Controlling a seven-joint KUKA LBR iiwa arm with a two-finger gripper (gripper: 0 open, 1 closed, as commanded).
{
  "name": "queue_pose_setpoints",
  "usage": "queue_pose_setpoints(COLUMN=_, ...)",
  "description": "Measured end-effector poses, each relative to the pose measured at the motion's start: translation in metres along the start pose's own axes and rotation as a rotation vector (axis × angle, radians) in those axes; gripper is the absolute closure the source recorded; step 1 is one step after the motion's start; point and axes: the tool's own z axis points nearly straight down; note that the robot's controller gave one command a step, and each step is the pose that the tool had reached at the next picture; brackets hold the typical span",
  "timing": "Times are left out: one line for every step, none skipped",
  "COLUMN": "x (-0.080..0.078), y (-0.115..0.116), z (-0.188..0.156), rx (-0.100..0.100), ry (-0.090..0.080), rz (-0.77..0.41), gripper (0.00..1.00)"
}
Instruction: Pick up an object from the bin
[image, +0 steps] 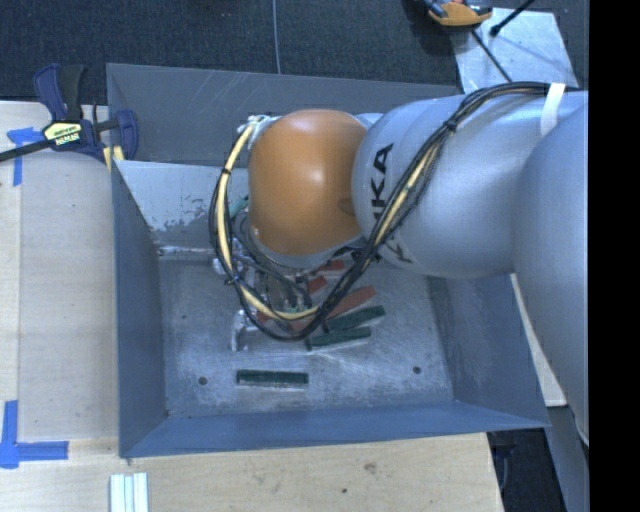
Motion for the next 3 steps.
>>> queue_pose_setpoints(x=0.013, y=-0.044, z=0.011, rx=0.001, ry=0.001, rz=0.079, gripper=0.0)
queue_pose_setpoints(x=0.007, y=-0.049, z=0.097, rx=0.0, ry=-0.005, rz=-0.061, gripper=1.0)
queue_pose_setpoints(x=0.009, y=-0.05, z=0.099, rx=0.001, ry=0.001, rz=-0.061, gripper=0.0)
